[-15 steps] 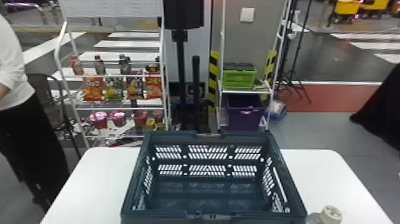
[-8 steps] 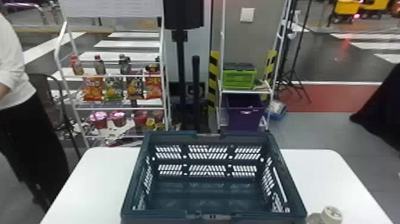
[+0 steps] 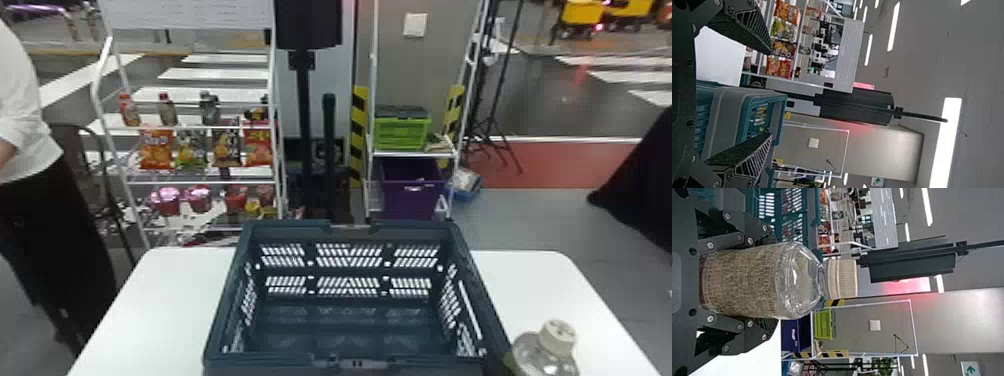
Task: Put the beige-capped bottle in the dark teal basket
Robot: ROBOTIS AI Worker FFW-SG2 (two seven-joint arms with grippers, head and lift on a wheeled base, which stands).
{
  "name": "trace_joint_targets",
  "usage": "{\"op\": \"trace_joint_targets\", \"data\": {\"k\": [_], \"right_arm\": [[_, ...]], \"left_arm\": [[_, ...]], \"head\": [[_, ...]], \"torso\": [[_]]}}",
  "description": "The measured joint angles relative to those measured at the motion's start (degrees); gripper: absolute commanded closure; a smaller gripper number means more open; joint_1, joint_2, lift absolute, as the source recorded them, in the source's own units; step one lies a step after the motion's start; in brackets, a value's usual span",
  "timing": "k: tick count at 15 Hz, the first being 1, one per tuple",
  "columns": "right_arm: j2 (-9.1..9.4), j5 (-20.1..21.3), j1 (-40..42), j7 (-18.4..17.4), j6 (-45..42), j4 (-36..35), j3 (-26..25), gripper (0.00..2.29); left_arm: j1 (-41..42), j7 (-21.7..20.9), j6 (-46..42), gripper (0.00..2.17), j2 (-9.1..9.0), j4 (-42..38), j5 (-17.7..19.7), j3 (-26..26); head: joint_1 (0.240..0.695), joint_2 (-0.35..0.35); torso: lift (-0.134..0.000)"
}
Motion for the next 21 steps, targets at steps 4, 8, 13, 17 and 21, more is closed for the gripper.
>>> {"op": "trace_joint_targets", "data": {"k": [4, 8, 13, 17, 21], "right_arm": [[0.08, 0.5, -5.9, -0.3, 13.9, -5.8, 0.6, 2.28], [0.09, 2.4, -16.8, -1.9, 35.3, -8.5, 4.1, 2.28], [0.09, 3.8, -34.4, -4.4, 60.0, -5.8, 10.8, 2.28], [1.38, 1.7, -45.5, -5.8, 68.8, 2.8, 14.3, 2.28], [4.06, -1.2, -53.5, -6.4, 76.3, 12.4, 15.0, 2.28]], "left_arm": [[0.1, 0.0, -0.2, 0.16, 0.0, 0.1, 0.0, 0.0], [0.4, -0.1, -1.3, 0.16, 0.0, 0.4, 0.0, 0.2], [0.3, -0.2, -1.4, 0.16, 0.07, 0.6, 0.1, 0.3], [0.1, -0.2, -1.3, 0.16, 0.17, 0.6, 0.3, 0.4], [-0.2, -0.2, -0.4, 0.16, 0.27, 0.7, 0.5, 0.4]], "head": [[0.499, 0.0], [0.499, 0.0], [0.499, 0.0], [0.499, 0.0], [0.499, 0.0]], "torso": [[0.0], [0.0], [0.0], [0.0], [0.0]]}}
